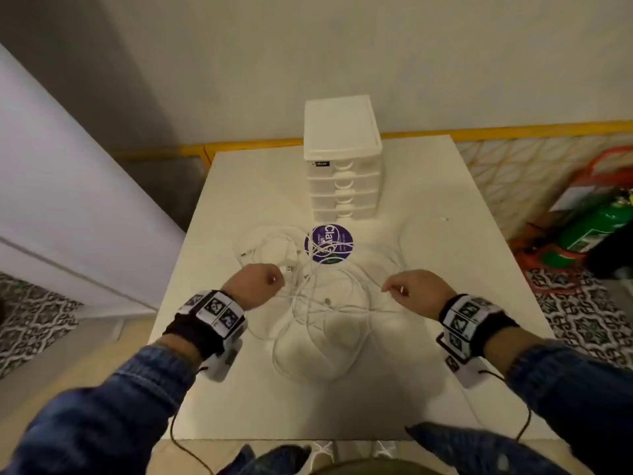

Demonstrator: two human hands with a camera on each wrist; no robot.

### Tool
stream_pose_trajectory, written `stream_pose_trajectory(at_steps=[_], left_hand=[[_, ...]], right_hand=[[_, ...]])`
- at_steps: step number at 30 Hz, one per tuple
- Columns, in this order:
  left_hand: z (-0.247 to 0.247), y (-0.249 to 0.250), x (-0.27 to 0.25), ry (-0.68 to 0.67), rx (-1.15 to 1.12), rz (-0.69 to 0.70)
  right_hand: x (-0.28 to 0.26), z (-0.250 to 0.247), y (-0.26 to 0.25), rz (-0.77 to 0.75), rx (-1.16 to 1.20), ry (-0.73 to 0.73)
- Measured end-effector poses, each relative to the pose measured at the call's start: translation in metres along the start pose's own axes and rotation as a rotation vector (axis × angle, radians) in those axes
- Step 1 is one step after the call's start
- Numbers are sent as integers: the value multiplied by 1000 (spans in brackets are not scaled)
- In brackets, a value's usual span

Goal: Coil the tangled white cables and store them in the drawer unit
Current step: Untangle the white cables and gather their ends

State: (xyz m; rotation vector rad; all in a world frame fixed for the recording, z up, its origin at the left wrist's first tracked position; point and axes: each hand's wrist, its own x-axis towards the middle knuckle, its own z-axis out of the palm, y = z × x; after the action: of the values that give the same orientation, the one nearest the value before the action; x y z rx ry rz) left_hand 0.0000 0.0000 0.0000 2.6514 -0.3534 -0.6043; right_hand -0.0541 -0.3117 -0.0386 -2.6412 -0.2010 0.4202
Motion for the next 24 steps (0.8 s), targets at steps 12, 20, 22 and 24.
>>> stream_pose_trajectory(at_steps=[12,20,22,24], left_hand=[[42,-13,76,195,87,-212],[53,-10,99,4,431,-158],[52,-12,104,31,498,-159],[47,-14,110,93,474,-161]], right_hand=[[5,29,17,59,107,-12],[24,34,1,78,137,36],[29,31,0,121,159,77],[37,25,3,160,165,109]])
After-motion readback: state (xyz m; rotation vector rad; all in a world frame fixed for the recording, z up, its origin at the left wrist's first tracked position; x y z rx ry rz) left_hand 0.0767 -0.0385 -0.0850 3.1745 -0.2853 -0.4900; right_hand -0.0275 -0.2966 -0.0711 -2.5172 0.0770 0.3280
